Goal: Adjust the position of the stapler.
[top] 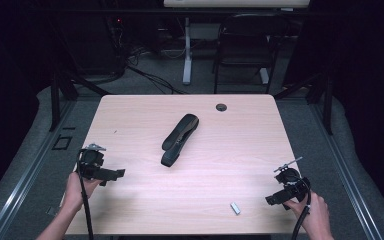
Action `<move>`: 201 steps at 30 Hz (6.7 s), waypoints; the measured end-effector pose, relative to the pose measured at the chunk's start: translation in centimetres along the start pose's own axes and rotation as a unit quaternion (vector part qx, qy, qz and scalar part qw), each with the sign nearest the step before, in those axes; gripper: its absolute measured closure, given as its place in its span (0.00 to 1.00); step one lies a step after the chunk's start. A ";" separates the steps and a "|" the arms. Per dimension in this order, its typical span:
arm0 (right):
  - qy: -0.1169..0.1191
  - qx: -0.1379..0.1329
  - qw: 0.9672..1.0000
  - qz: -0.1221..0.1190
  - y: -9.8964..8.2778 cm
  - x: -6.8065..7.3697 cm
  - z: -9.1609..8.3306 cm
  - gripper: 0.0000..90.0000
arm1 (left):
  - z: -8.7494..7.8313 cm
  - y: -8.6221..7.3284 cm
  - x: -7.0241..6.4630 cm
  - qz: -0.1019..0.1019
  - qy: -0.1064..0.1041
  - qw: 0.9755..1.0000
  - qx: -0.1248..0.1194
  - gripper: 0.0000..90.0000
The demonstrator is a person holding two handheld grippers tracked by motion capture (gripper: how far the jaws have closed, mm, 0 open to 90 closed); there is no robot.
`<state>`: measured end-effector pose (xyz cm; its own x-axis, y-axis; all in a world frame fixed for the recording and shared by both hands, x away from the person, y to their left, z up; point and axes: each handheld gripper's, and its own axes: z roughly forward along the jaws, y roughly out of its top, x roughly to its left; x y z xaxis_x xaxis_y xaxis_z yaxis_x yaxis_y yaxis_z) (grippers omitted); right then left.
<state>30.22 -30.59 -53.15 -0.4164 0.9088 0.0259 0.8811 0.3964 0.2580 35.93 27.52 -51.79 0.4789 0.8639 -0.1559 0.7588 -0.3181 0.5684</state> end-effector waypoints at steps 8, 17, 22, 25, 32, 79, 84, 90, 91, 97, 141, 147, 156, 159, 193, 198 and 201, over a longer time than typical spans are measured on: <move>-0.004 -0.002 1.000 0.004 0.1 0.1 -0.1 0.03 | 0.5 1.6 -2.3 0.025 -0.012 1.000 -0.006 0.00; -0.010 -0.009 1.000 0.010 -0.1 0.1 -0.2 0.04 | 1.1 3.1 -3.9 0.037 -0.017 0.999 -0.008 0.00; -0.015 -0.008 1.000 0.011 -0.2 0.1 -0.4 0.05 | 1.7 4.3 -4.7 0.042 -0.022 0.999 -0.006 0.02; -0.015 -0.007 1.000 0.009 -0.2 0.1 -0.4 0.06 | 2.0 5.2 -5.4 0.047 -0.025 0.999 -0.009 0.03; -0.017 -0.008 1.000 0.008 -0.3 0.1 -0.6 0.09 | 3.4 8.0 -7.6 0.054 -0.033 0.998 -0.020 0.10; -0.041 -0.026 0.999 0.018 -0.3 0.3 -0.7 0.26 | 9.4 14.2 -11.4 0.081 0.032 0.996 0.028 0.63; -0.041 -0.027 0.999 0.019 -0.4 0.3 -0.7 0.26 | 9.2 13.9 -11.4 0.088 0.037 0.995 0.026 0.64; -0.045 -0.027 0.998 0.017 -0.4 0.2 -0.8 0.26 | 8.7 13.1 -11.5 0.090 0.033 0.995 0.024 0.64; -0.045 -0.027 0.998 0.017 -0.4 0.2 -0.8 0.26 | 8.7 13.1 -11.5 0.090 0.033 0.995 0.024 0.64; -0.044 -0.032 0.998 0.017 -0.4 0.4 -0.8 0.26 | 7.9 12.0 -11.8 0.093 0.028 0.995 0.028 0.64; -0.038 -0.028 0.999 0.010 -0.4 0.6 -1.0 0.26 | 2.8 4.5 -12.0 0.137 -0.010 0.990 0.033 0.63; -0.034 -0.029 0.999 0.009 -0.4 0.8 -0.9 0.26 | 2.7 4.3 -11.6 0.137 -0.025 0.990 0.027 0.62; -0.032 -0.030 0.999 0.008 -0.4 0.7 -0.9 0.26 | 0.1 4.0 -9.7 0.107 -0.043 0.993 -0.011 0.29; -0.032 -0.030 0.999 0.007 -0.3 0.8 -1.0 0.26 | -0.5 3.7 -8.9 0.097 -0.048 0.994 -0.020 0.17; -0.039 -0.029 0.999 0.001 -0.3 0.9 -1.1 0.27 | 0.0 1.7 -8.3 0.096 -0.067 0.993 0.017 1.00; -0.037 -0.028 0.999 0.003 -0.2 0.9 -0.9 0.27 | 0.3 1.6 -9.4 0.104 -0.090 0.990 0.023 1.00; -0.036 -0.027 0.999 0.003 -0.2 0.9 -0.9 0.27 | 0.4 1.6 -9.7 0.104 -0.096 0.990 0.023 1.00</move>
<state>29.45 -29.97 -52.29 -0.3924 0.9189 -0.0407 0.8691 0.3849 0.3107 32.66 18.43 -49.73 0.6987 0.6892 -0.1919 0.6520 -0.5029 0.5674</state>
